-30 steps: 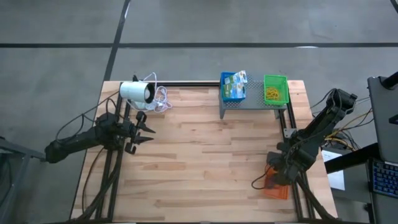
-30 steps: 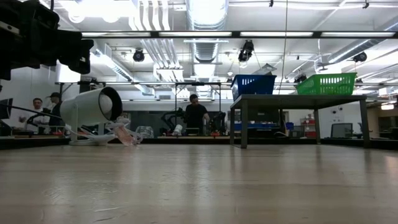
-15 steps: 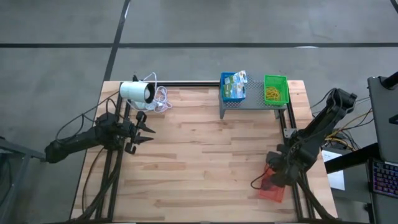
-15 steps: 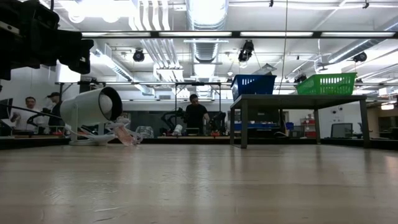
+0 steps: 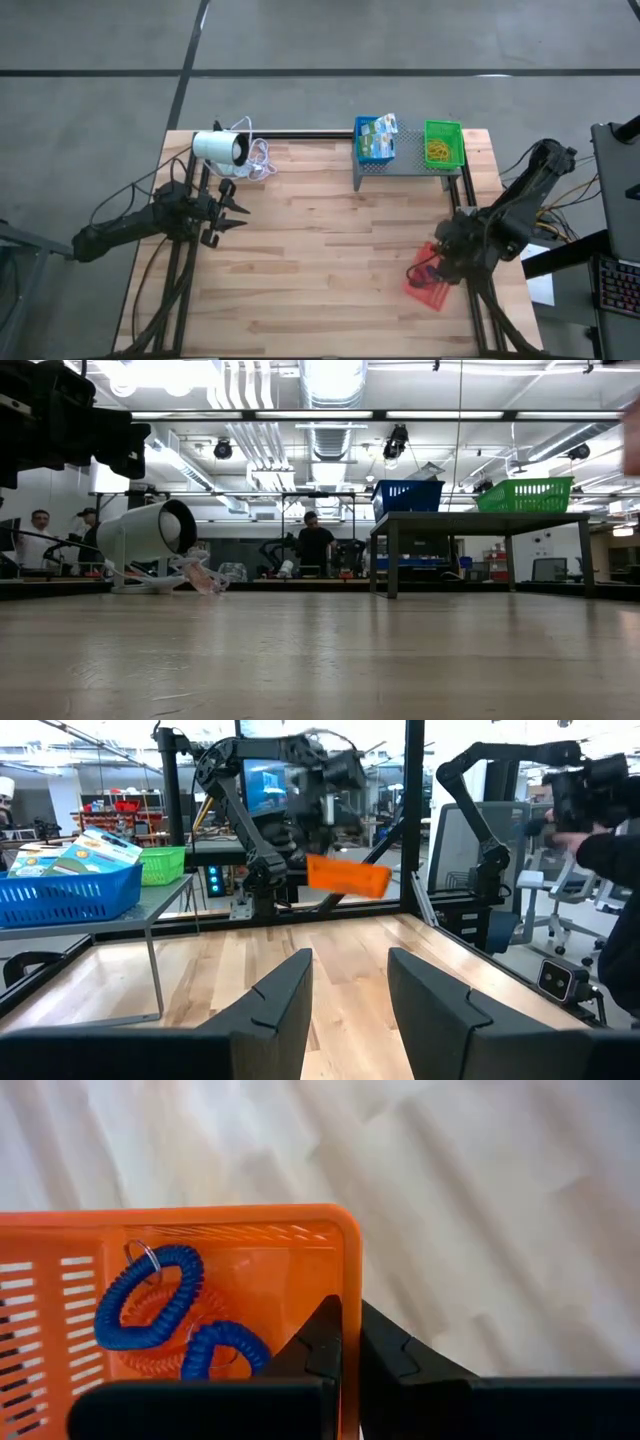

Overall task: Pick & Place Office Desk Supplies
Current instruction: Put the orange bin on the shelf

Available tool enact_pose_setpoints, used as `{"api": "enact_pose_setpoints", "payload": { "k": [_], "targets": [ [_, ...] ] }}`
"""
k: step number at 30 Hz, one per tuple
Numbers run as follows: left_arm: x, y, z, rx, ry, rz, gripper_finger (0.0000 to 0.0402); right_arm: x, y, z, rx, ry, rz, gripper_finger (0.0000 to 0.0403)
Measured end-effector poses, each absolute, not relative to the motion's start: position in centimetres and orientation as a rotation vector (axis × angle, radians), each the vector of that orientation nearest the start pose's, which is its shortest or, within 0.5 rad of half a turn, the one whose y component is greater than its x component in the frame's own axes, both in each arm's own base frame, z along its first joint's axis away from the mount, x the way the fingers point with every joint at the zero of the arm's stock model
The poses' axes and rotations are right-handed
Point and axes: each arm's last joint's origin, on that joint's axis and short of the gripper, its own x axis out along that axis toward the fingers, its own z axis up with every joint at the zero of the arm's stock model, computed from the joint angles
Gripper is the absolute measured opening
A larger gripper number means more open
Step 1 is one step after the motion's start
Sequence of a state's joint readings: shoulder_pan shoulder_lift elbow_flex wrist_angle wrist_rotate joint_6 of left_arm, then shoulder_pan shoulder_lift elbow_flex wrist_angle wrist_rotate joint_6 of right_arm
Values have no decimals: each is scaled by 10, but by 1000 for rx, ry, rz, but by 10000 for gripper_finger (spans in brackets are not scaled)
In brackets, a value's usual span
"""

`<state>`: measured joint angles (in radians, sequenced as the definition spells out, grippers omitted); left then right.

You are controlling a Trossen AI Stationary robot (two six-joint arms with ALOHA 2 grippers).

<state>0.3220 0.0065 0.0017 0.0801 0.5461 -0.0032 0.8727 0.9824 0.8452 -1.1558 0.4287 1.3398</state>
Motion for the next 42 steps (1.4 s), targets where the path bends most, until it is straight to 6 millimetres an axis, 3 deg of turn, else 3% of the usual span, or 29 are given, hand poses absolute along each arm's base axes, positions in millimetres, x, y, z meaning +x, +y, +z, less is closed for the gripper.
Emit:
{"api": "enact_pose_setpoints", "payload": {
  "k": [9,19,34,42],
  "targets": [
    [93,15,171,29,-68,-224,134,120,64,337,376,912,-471,8],
    [93,15,171,29,-68,-224,134,132,9,397,325,914,-387,8],
    [93,15,171,32,-69,-224,134,167,-71,413,103,1064,-288,8],
    [93,15,171,32,-69,-224,134,177,-113,422,37,1062,-357,8]
  ]
}}
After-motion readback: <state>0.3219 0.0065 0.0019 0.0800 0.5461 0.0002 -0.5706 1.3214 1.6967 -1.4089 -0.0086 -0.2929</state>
